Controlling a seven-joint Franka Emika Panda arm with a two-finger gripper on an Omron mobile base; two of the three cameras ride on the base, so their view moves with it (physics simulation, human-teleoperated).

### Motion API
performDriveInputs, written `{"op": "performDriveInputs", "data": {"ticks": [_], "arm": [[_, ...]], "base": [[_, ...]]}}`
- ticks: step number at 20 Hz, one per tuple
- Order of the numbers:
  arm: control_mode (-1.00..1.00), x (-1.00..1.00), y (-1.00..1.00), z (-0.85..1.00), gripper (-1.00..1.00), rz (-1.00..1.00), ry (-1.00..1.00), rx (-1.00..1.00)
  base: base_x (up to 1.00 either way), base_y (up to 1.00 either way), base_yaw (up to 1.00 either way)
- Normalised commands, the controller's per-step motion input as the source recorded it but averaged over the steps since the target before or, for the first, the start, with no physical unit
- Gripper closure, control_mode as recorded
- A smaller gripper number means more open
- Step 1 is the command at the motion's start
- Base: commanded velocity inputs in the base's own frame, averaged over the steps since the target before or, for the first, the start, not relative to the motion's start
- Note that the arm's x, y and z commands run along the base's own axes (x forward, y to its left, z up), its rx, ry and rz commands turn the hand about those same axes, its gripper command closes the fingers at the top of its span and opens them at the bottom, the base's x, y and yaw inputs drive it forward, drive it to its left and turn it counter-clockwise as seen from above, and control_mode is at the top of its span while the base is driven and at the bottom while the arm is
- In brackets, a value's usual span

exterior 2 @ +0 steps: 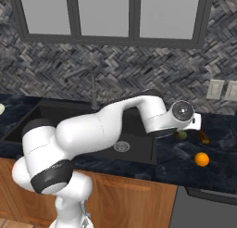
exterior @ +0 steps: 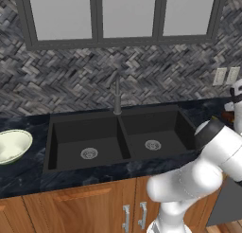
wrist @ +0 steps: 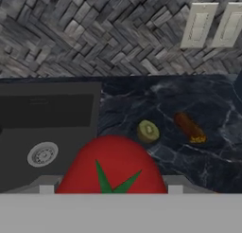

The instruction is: There is a mixed pile of frozen fruits and vegetables on the counter. Locate all the frozen vegetables and place the items in a bowl on the counter. Take all the frozen fruits and defrost them in a running sink.

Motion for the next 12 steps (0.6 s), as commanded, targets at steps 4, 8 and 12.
{"op": "performDriveInputs", "data": {"ticks": [4, 8, 12], "arm": [[-1.0, 0.03, 0.28, 0.12, 1.0, -0.11, 0.05, -0.06], [-1.0, -0.18, 0.16, 0.18, 1.0, -0.06, 0.0, 0.05], [-1.0, -0.42, 0.08, 0.26, 1.0, -0.01, -0.08, 0.04]], "base": [[0.0, 0.0, 0.0], [0.0, 0.0, 0.0], [0.0, 0.0, 0.0]]}}
